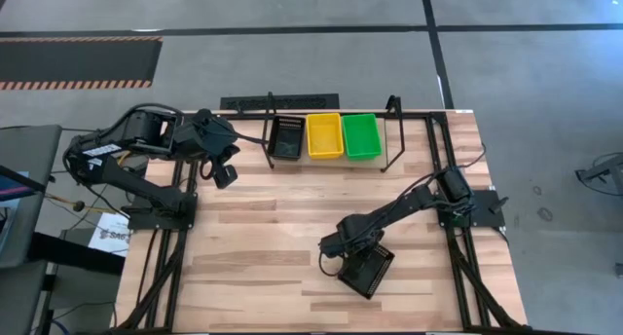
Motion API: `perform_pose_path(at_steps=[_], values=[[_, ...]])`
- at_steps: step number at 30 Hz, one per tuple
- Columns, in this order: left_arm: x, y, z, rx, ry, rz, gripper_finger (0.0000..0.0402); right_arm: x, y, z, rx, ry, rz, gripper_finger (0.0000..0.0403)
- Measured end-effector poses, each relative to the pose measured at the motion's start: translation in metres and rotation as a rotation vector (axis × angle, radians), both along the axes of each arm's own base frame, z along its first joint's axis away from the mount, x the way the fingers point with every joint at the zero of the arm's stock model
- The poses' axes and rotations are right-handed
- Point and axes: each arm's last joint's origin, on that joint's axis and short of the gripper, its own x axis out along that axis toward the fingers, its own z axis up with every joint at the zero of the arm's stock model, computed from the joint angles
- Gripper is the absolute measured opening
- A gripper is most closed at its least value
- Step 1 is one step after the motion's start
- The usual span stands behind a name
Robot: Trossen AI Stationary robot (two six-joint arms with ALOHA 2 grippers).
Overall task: Stack baskets on shelf by color
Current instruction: Stack the black bin on top of the black bins on the shelf
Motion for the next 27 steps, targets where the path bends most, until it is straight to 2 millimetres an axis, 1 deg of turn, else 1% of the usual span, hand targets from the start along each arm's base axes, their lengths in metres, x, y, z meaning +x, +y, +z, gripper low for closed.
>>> perform_pose_path(at_steps=[2, 4, 5, 6, 9, 12, 14, 15, 16, 18, 20, 22, 25, 27], values=[[0.0, 0.0, 0.0, -0.003, -0.002, 0.005, 0.0002, 0.0, 0.0, 0.0, 0.001, -0.001, 0.006, 0.0126], [0.0, 0.0, 0.0, -0.009, -0.006, 0.013, 0.0002, 0.0, 0.0, 0.0, 0.002, -0.002, 0.009, 0.0059], [0.0, 0.0, 0.0, -0.012, -0.008, 0.018, 0.0002, 0.001, 0.0, 0.001, 0.006, -0.008, 0.013, 0.0032], [0.0, 0.0, 0.0, -0.015, -0.01, 0.021, 0.0002, 0.001, 0.0, 0.003, 0.006, -0.015, 0.014, 0.002], [0.0, 0.0, 0.0, -0.031, -0.022, 0.046, 0.0002, 0.006, -0.002, 0.01, -0.03, -0.035, 0.021, 0.0016], [0.0, 0.0, 0.0, -0.047, -0.036, 0.076, 0.0002, 0.015, -0.008, 0.03, -0.137, -0.076, 0.021, 0.0008], [0.0, 0.0, 0.0, -0.055, -0.048, 0.104, 0.0002, 0.017, -0.017, 0.054, -0.273, -0.085, -0.012, 0.0009], [0.0, 0.001, 0.0, -0.053, -0.053, 0.119, 0.0002, 0.017, -0.023, 0.07, -0.345, -0.105, -0.036, 0.0008], [0.0, 0.001, 0.0, -0.049, -0.059, 0.136, 0.0002, 0.019, -0.028, 0.087, -0.405, -0.165, -0.07, 0.0006], [0.0, 0.002, 0.001, -0.03, -0.073, 0.173, 0.0002, 0.018, -0.038, 0.124, -0.497, -0.351, -0.123, 0.0005], [0.002, 0.003, -0.001, -0.012, -0.093, 0.226, 0.0002, 0.006, -0.049, 0.167, -0.584, -0.538, -0.193, 0.0005], [0.007, 0.003, -0.006, 0.0, -0.104, 0.262, 0.0002, -0.01, -0.058, 0.206, -0.68, -0.702, -0.253, 0.0005], [0.02, 0.001, -0.02, 0.013, -0.136, 0.277, 0.0002, -0.031, -0.067, 0.244, -0.822, -0.89, -0.304, 0.0004], [0.034, 0.001, -0.032, 0.026, -0.169, 0.268, 0.0002, -0.042, -0.07, 0.264, -0.86, -0.987, -0.318, 0.0004]])
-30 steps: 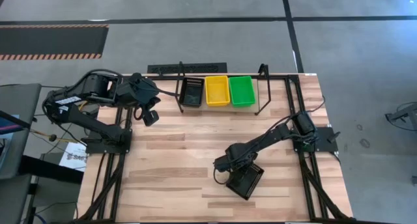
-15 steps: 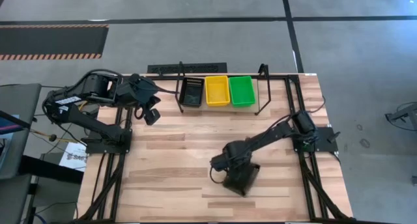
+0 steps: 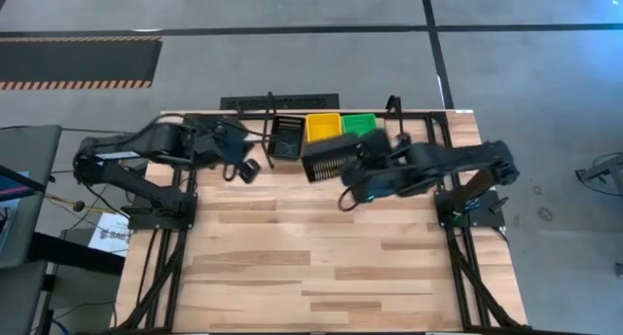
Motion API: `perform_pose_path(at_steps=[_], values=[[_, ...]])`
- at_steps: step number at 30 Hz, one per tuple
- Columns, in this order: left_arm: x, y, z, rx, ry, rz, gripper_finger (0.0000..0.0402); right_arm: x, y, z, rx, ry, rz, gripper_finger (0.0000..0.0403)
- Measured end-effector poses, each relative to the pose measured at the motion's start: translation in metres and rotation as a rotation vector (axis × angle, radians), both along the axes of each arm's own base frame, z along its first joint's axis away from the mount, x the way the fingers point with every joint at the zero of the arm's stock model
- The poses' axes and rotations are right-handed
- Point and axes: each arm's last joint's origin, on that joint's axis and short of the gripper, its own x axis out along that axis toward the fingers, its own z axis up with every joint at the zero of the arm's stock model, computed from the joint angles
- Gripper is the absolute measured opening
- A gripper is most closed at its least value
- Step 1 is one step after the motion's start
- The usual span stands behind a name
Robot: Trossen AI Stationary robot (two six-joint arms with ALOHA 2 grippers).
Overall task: Stack baskets on shelf by color
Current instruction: Stack the black bin on top of the black bins on the shelf
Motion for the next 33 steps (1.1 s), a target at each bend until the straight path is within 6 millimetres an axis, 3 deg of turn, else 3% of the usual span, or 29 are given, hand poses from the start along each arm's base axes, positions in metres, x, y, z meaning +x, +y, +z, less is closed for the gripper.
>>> perform_pose_path(at_steps=[4, 12, 17, 22, 26, 33], values=[[0.028, 0.0, -0.016, 0.103, -0.097, -0.035, 0.0002, -0.007, -0.006, 0.012, -0.049, -0.002, 0.033, 0.0004], [0.039, -0.018, 0.007, 0.385, -0.228, -0.103, 0.0002, 0.005, -0.022, -0.012, -0.018, 0.188, -0.032, 0.0004], [0.04, -0.031, 0.012, 0.316, -0.283, -0.352, 0.0002, 0.025, -0.029, -0.028, 0.037, 0.259, 0.005, 0.0004], [0.045, -0.031, 0.004, 0.307, -0.231, -0.381, 0.0007, 0.034, -0.029, -0.03, 0.058, 0.217, 0.022, 0.0004], [0.051, -0.029, 0.001, 0.323, -0.201, -0.41, 0.0038, 0.034, -0.023, -0.025, 0.06, 0.16, 0.042, 0.0004], [0.066, -0.03, -0.014, 0.365, -0.104, -0.44, 0.0129, 0.033, -0.012, -0.018, 0.033, 0.085, 0.063, 0.0004]])
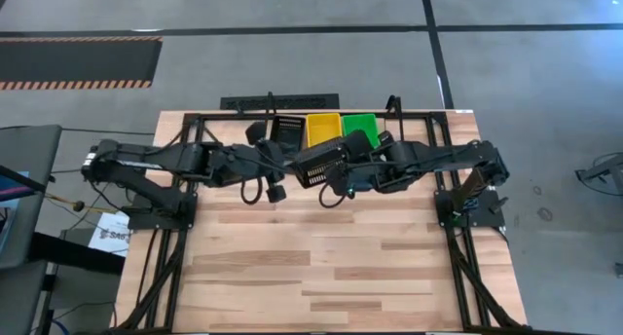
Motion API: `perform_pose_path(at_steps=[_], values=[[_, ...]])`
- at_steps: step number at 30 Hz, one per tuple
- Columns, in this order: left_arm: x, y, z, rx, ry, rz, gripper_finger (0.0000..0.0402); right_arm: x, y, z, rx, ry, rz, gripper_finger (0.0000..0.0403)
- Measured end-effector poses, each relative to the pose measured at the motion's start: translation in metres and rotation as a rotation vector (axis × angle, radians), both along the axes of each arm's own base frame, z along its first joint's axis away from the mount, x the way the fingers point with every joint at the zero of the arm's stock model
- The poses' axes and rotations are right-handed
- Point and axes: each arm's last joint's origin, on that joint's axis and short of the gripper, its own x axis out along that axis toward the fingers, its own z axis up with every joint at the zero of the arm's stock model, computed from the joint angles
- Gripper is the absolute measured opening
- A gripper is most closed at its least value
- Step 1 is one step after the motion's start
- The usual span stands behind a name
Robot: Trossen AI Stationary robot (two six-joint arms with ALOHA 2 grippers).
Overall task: Stack baskets on shelf by color
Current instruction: Stack the black bin on top of the black bins on the shelf
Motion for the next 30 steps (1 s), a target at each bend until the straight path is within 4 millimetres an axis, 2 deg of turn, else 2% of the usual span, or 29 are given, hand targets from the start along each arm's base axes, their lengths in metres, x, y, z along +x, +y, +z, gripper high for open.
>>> perform_pose_path(at_steps=[5, 12, 16, 22, 30], values=[[0.017, 0.001, -0.012, 0.081, 0.044, 0.044, 0.0162, 0.001, 0.001, -0.001, 0.02, 0.0, 0.011, 0.0003], [0.026, 0.002, -0.02, 0.123, 0.066, 0.091, 0.0167, 0.002, 0.004, -0.001, 0.04, -0.008, 0.026, 0.0003], [0.024, -0.002, -0.013, 0.075, 0.026, 0.06, 0.0167, 0.001, 0.001, -0.001, 0.03, 0.017, 0.03, 0.0003], [0.014, -0.012, 0.02, 0.067, -0.049, 0.013, 0.0167, 0.0, -0.015, -0.002, 0.027, 0.06, -0.004, 0.0003], [0.013, -0.009, 0.013, 0.079, 0.037, 0.037, 0.0167, 0.004, -0.032, -0.001, 0.034, 0.08, 0.007, 0.0003]])
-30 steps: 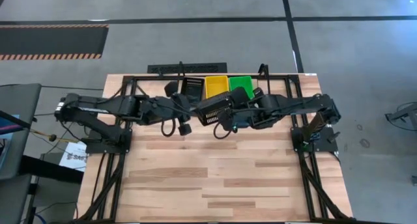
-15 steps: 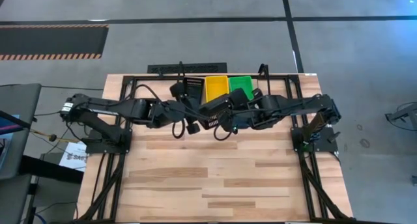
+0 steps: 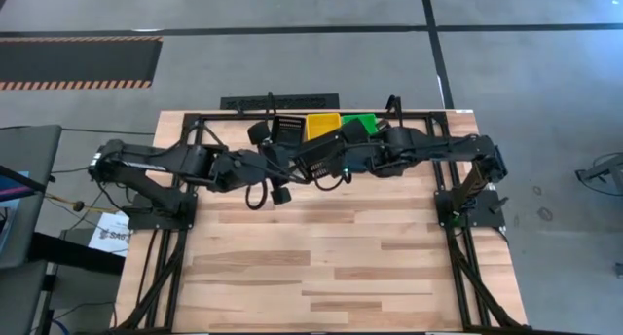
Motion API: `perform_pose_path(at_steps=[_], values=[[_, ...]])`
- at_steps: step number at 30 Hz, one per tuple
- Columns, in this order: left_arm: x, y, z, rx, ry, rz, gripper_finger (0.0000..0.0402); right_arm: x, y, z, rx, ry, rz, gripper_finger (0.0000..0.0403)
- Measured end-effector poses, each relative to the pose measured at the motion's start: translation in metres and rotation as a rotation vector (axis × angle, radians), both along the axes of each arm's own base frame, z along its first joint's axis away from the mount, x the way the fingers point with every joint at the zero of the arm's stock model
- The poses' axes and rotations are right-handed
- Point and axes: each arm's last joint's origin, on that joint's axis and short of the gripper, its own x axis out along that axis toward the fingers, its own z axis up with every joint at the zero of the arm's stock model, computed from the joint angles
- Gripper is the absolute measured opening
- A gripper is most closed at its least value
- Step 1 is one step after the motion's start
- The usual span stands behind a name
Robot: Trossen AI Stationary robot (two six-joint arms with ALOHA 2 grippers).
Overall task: Stack baskets on shelf by color
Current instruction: Stack the black bin on top of the black bins on the shelf
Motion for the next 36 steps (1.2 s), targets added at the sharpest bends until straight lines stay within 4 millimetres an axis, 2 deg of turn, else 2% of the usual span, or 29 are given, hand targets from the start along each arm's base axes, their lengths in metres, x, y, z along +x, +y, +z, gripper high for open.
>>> perform_pose_path(at_steps=[8, 21, 24, 28, 32, 36], values=[[0.01, 0.014, -0.012, -0.007, 0.058, 0.049, 0.0167, 0.013, 0.002, 0.007, -0.029, -0.091, 0.073, 0.0003], [0.015, 0.035, -0.019, 0.012, 0.11, 0.113, 0.0165, 0.014, 0.014, 0.008, -0.025, -0.107, 0.108, 0.0003], [0.015, 0.036, -0.019, 0.014, 0.11, 0.118, 0.0134, 0.014, 0.014, 0.008, -0.021, -0.113, 0.103, 0.0004], [0.015, 0.037, -0.019, 0.043, 0.123, 0.124, 0.0026, 0.015, 0.015, 0.008, -0.003, -0.118, 0.113, 0.0004], [0.014, 0.038, -0.018, 0.088, 0.138, 0.137, 0.0005, 0.016, 0.017, 0.008, 0.009, -0.133, 0.126, 0.0005], [0.01, 0.039, -0.018, 0.104, 0.16, 0.147, 0.0, 0.018, 0.03, 0.019, -0.034, -0.185, 0.208, 0.003]])
